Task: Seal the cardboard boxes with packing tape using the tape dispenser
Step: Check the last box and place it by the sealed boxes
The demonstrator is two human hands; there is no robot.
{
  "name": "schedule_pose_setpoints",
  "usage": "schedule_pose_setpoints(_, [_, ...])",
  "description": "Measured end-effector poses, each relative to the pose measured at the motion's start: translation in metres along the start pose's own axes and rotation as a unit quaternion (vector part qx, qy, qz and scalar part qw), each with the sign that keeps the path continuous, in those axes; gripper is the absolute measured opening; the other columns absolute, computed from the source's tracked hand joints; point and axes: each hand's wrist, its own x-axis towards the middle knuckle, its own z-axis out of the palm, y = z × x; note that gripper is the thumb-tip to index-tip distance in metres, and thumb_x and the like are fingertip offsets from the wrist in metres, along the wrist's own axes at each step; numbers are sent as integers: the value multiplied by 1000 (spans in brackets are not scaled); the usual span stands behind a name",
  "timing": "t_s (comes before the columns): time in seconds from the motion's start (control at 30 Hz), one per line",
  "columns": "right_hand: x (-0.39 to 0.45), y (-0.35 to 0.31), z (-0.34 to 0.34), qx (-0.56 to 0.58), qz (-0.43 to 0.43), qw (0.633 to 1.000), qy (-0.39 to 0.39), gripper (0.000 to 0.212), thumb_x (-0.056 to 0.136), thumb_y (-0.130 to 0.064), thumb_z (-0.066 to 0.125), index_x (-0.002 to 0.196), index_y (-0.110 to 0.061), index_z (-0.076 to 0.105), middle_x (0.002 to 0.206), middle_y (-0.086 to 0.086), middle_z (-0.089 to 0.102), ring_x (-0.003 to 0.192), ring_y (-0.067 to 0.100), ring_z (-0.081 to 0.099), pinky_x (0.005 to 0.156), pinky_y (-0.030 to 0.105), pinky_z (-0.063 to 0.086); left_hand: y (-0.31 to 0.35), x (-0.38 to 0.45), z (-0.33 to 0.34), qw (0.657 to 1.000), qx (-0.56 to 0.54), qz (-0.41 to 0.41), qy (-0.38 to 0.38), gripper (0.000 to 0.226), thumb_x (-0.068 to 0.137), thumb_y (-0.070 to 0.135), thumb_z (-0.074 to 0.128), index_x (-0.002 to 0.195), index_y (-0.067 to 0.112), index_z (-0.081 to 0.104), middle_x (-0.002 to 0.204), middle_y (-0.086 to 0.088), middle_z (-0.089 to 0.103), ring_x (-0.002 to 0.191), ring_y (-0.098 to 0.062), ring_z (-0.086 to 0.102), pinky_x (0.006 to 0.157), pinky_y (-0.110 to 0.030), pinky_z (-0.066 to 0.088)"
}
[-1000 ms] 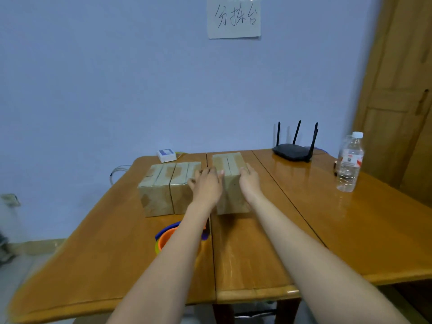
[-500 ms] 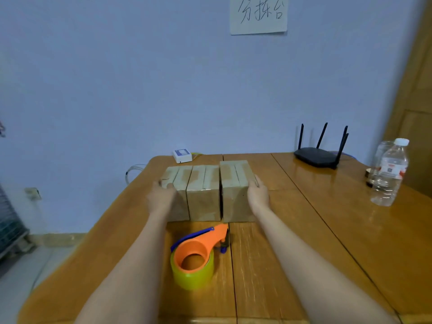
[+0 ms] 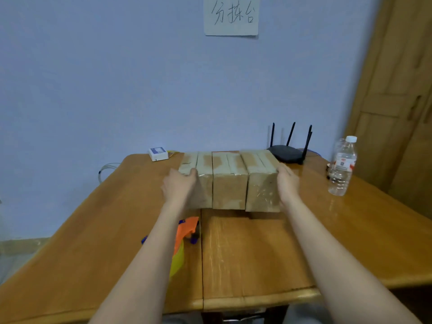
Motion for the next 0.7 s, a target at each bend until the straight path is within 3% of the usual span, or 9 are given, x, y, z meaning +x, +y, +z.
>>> schedule_pose_setpoints(0.1, [-13,-20,-50,-26,-46,998,26,25,96,-28,55,117,-29,69,112,-9,67,109,18,60,98,39,50,25,-40,16,1000,11,24,-17,70,90,55,54,131,-2,49,123,-21,61,115,-42,56,93,-43,47])
schedule_pose_setpoints(0.3, [-58,-20,-127,-42,-32,996,74,34,96,-33,58,130,-32,62,122,-7,59,110,17,52,84,36,43,26,-121,35,991,96,84,-44,94,94,64,45,152,-7,22,135,-23,56,121,-39,55,96,-44,47])
schedule_pose_setpoints(0.37, [-72,-10,-142,-44,-7,996,80,40,94,-35,60,134,-31,62,127,-4,60,113,19,54,75,32,43,16,-143,36,987,128,85,-45,95,94,66,43,151,-7,23,132,-23,58,117,-38,59,89,-41,49])
schedule_pose_setpoints(0.43, [-82,-4,-151,-41,10,996,80,44,94,-32,61,138,-27,61,130,-2,61,113,18,55,77,31,44,4,-156,35,986,136,82,-44,96,91,70,42,146,-7,31,126,-22,60,111,-38,61,85,-42,52])
schedule_pose_setpoints(0.6, [-102,15,-163,-73,-4,994,85,34,95,-33,63,128,-25,61,118,-1,62,93,10,56,65,27,43,-11,-180,32,987,139,67,-47,87,87,73,46,137,1,38,122,-17,57,105,-36,60,83,-41,53])
schedule_pose_setpoints(0.7, [-101,8,-163,-138,-9,987,77,39,92,-38,63,127,-23,59,118,3,63,95,14,58,67,32,47,-10,-177,27,985,150,59,-67,96,84,78,44,142,1,34,123,-17,59,106,-35,61,86,-43,55])
